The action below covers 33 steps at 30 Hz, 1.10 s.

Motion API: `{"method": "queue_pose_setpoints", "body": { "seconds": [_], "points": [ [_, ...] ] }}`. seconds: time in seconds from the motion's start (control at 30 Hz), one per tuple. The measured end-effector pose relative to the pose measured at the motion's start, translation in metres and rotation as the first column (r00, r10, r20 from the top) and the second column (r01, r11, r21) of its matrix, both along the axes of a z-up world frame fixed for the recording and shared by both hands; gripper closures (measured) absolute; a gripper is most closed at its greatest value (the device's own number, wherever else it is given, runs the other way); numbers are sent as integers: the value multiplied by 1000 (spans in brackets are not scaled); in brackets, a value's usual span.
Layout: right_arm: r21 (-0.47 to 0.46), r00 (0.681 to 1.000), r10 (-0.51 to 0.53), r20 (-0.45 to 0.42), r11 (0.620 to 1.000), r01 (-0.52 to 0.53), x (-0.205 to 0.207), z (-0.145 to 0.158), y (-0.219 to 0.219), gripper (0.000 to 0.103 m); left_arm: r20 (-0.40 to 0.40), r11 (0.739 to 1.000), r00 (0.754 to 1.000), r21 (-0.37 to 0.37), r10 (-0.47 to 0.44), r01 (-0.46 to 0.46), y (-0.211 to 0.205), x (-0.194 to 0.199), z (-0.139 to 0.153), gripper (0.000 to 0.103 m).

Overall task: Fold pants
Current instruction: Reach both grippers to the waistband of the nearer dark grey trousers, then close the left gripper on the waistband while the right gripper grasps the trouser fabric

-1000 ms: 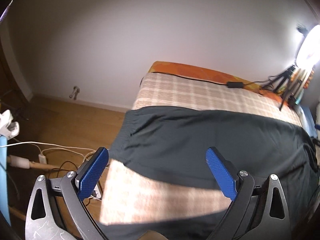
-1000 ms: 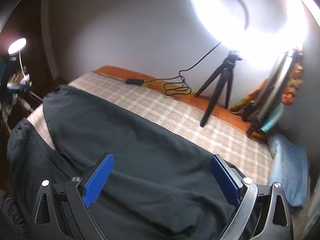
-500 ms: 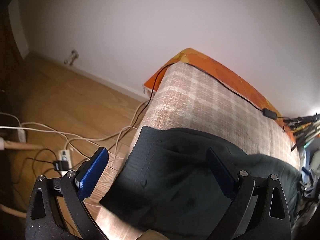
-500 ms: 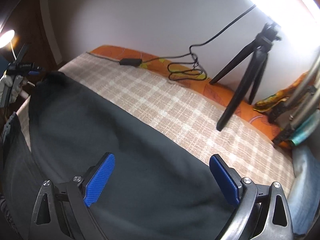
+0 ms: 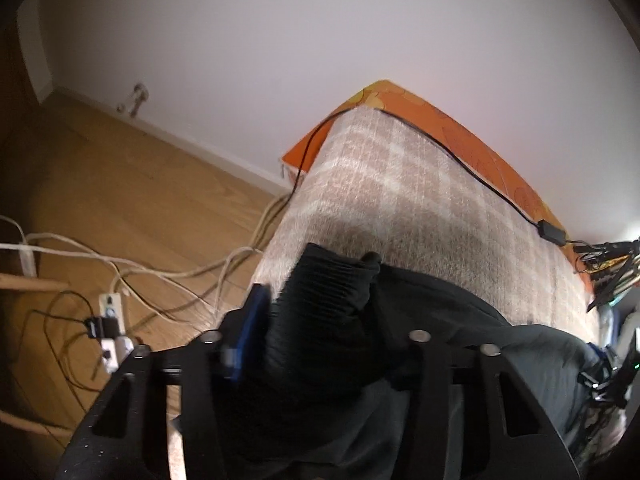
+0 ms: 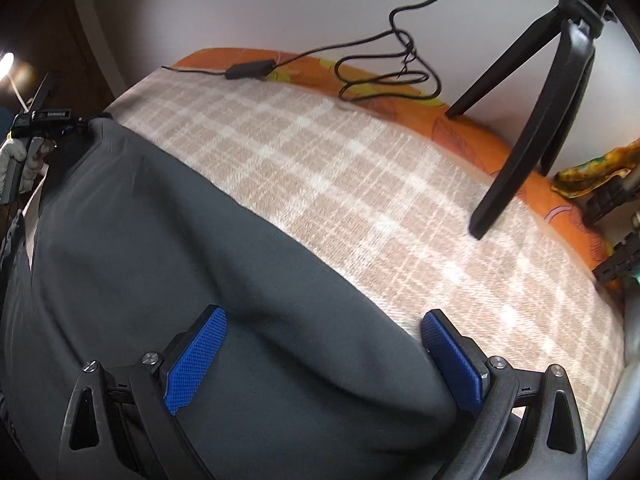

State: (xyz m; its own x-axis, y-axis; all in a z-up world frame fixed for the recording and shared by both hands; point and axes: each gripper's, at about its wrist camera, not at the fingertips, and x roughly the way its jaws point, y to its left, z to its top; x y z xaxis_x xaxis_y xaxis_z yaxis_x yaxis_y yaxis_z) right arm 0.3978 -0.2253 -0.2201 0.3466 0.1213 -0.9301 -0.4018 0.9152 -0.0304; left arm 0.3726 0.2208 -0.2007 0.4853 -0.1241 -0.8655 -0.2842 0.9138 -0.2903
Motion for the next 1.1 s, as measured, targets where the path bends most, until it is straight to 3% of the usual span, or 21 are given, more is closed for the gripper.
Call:
{"method": "queue_pose_setpoints", "body": {
  "seconds": [0.07,0.13,0.2,0.23,0.3,0.43,0.77,0.97,1.1],
  "points": [
    [8,1000,-1,2,1000,1,-2,1,0,7,9,999,1000,51,-16,15,-5,1,3,70],
    [28,1000,7,11,1000,-8,-6,4,2,21,22,996,999,84,-24,22,-7,-1,6,76],
    [37,1000,16,10,999,-17,-9,8,7,57,51,998,998,63,-29,26,-5,-4,10,86],
    [46,1000,21,-1,999,-21,-9,10,9,69,75,999,997,30,-33,31,-3,-6,13,87],
    [41,999,27,-23,999,-26,-11,14,15,92,102,998,994,33,-48,45,-4,-9,21,89],
    [-13,998,58,18,998,-57,-26,37,33,100,129,997,990,39,-65,60,-7,-17,36,89],
    [-26,976,92,195,996,-89,-108,129,55,101,259,996,961,12,-91,91,5,-73,82,91],
    [-57,957,145,253,989,-134,-179,141,80,101,314,992,941,37,-122,117,7,-128,86,91],
    [-115,946,190,262,980,-165,-231,124,92,101,330,990,933,38,-143,138,10,-168,69,90]
  ]
}}
